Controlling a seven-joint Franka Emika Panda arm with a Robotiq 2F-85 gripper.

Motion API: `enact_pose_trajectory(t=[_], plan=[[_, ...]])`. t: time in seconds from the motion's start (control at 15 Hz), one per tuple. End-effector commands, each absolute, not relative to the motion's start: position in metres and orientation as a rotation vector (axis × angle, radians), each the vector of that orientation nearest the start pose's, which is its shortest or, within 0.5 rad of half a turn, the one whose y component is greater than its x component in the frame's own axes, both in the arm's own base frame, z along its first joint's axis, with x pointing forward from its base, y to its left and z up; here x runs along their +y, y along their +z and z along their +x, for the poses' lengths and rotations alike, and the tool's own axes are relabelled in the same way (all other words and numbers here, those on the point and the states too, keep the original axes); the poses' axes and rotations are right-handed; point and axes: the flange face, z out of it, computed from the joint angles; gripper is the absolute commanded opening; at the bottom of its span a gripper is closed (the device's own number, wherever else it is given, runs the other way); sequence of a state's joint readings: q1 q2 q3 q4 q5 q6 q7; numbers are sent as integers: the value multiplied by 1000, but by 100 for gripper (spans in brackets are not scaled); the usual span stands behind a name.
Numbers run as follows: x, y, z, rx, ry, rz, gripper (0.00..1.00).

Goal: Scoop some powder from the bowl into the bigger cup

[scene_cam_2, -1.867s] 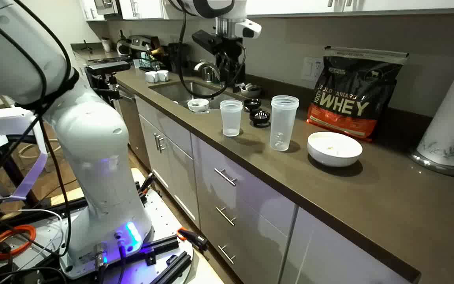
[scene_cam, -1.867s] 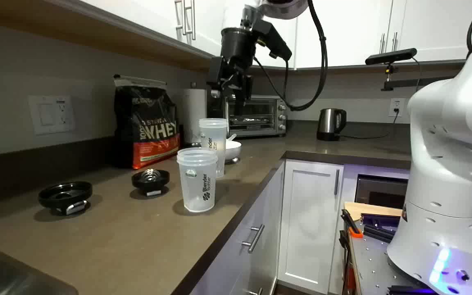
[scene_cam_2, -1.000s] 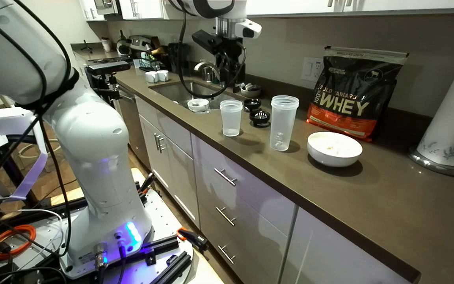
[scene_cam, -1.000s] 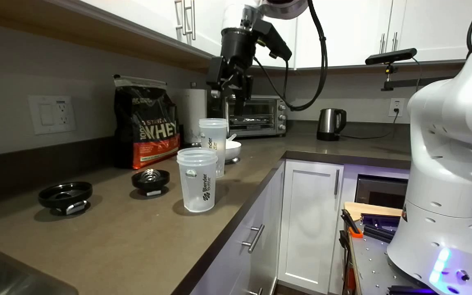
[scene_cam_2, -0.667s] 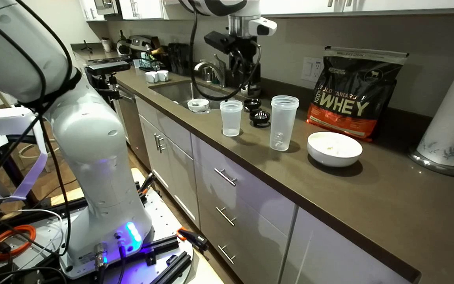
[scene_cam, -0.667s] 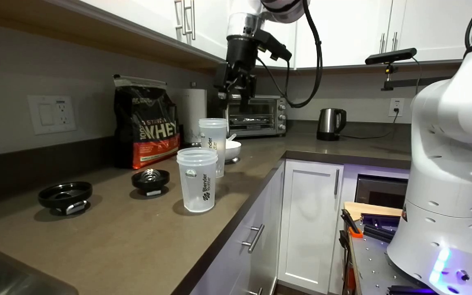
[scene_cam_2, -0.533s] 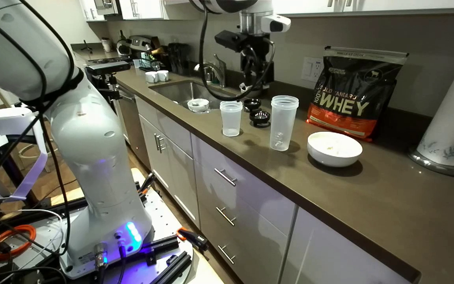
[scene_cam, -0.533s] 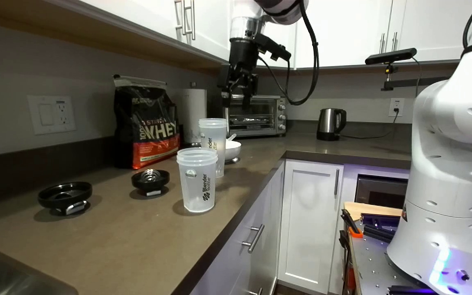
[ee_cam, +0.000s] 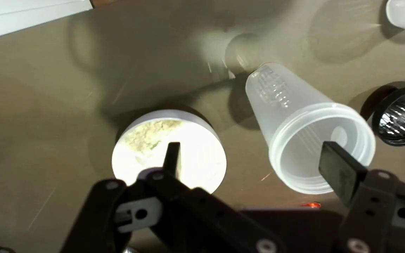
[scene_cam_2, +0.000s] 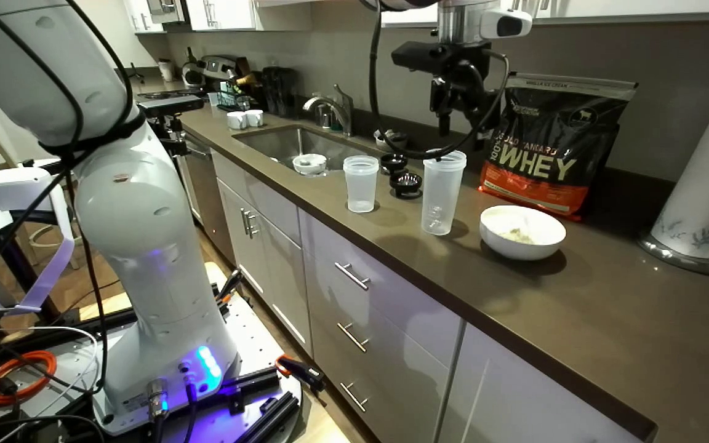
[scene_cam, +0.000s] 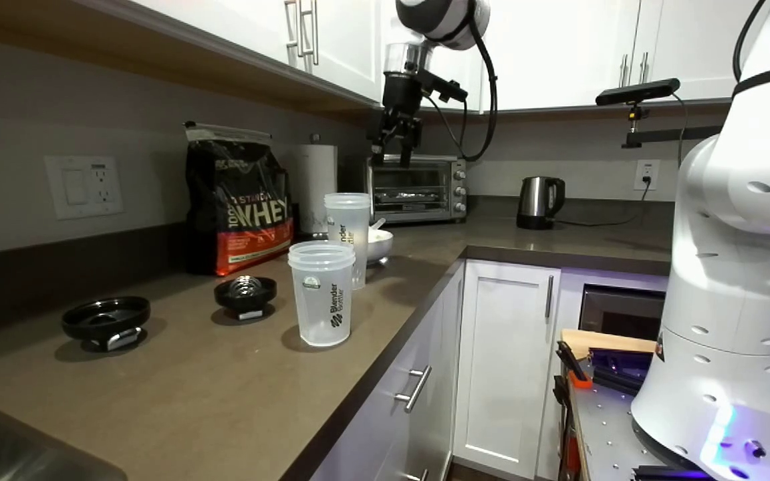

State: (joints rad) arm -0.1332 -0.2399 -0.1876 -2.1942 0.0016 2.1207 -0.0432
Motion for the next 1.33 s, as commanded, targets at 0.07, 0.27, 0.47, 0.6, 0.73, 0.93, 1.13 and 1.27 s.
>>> enact_pose_trajectory(t=[0.07, 0.27, 0.47, 0.6, 0.73, 0.93, 1.13, 1.27], plan=[[-194, 485, 490, 290, -228, -3216, 100], [-207, 474, 498, 205, -210, -3308, 100], [-203, 471, 494, 238, -205, -3303, 100], [-206, 468, 498, 216, -204, -3323, 100], [-206, 468, 499, 209, -204, -3325, 100], [-206, 469, 499, 205, -206, -3326, 100], [-206, 463, 500, 154, -207, -3321, 100], [-207, 457, 501, 77, -215, -3326, 100]])
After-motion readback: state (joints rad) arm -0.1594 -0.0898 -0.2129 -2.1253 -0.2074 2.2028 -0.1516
